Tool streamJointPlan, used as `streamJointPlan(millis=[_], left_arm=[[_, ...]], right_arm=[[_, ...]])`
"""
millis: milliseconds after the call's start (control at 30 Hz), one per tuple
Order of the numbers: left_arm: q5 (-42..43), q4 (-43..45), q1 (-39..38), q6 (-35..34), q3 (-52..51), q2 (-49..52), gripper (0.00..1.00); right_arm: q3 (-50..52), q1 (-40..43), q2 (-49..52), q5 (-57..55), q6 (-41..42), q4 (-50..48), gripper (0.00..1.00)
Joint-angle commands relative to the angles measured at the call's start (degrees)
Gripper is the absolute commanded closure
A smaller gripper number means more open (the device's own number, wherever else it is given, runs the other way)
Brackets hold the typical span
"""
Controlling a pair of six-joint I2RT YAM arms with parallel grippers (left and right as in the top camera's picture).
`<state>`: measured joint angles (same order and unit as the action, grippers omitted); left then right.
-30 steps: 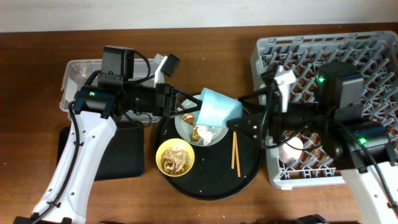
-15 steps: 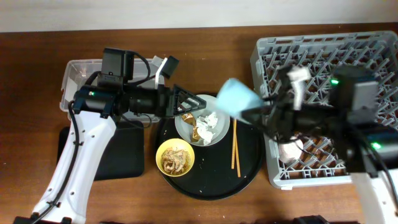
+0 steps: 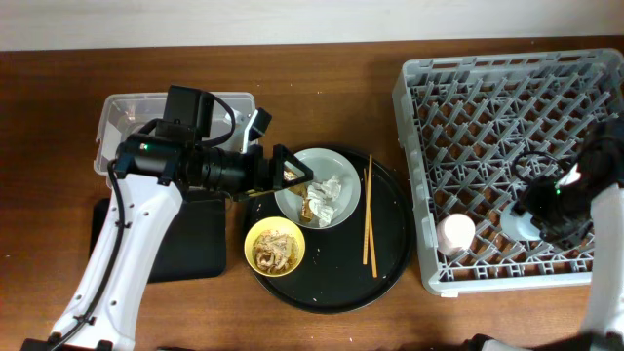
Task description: Sort waste into correct bins and load items into the dishwasher rack
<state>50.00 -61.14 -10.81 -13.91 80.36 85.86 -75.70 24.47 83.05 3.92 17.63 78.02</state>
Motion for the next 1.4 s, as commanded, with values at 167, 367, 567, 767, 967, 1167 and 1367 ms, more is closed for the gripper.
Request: streamJointPlan(millis=[167, 367, 567, 767, 967, 1167, 1367], left_arm=[[-0.61, -1.51, -0.04, 0.92, 0.09, -0.09, 0.02], [-15.47, -5.07, -0.85, 2.08, 0.11, -1.53, 0.24], [-47.34, -11.63, -15.78, -5.75, 0.04, -3.13, 0.26], [-59.71, -7.93, -28.59, -16.87, -4.09, -3.06, 0.30], [-62.18, 9.07, -32.50, -17.35, -18.93, 4.61, 0.45], [-58.12, 14.32, -32.74, -17.09, -18.93, 14.19, 0.62], [-53.86, 14.36, -34.27, -16.00, -17.73, 15.89, 0.99]], right_arm=[[-6.91, 0.24, -2.03, 12.74, -5.31, -2.36, 0.20], [-10.08, -6.75, -18.75, 30.14, -14.03, -2.43, 0.12], [-10.03, -11.34, -22.18, 30.14, -14.03, -0.83, 0.07], [-10.01, -11.34, -21.05, 30.12, -14.03, -0.42, 0.07], [-10.01, -11.34, -19.61, 30.14, -14.03, -0.24, 0.07], [-10.01, -11.34, -17.88, 30.12, -14.03, -0.24, 0.07], [-10.01, -11.34, -17.79, 30.12, -14.03, -0.24, 0.07]])
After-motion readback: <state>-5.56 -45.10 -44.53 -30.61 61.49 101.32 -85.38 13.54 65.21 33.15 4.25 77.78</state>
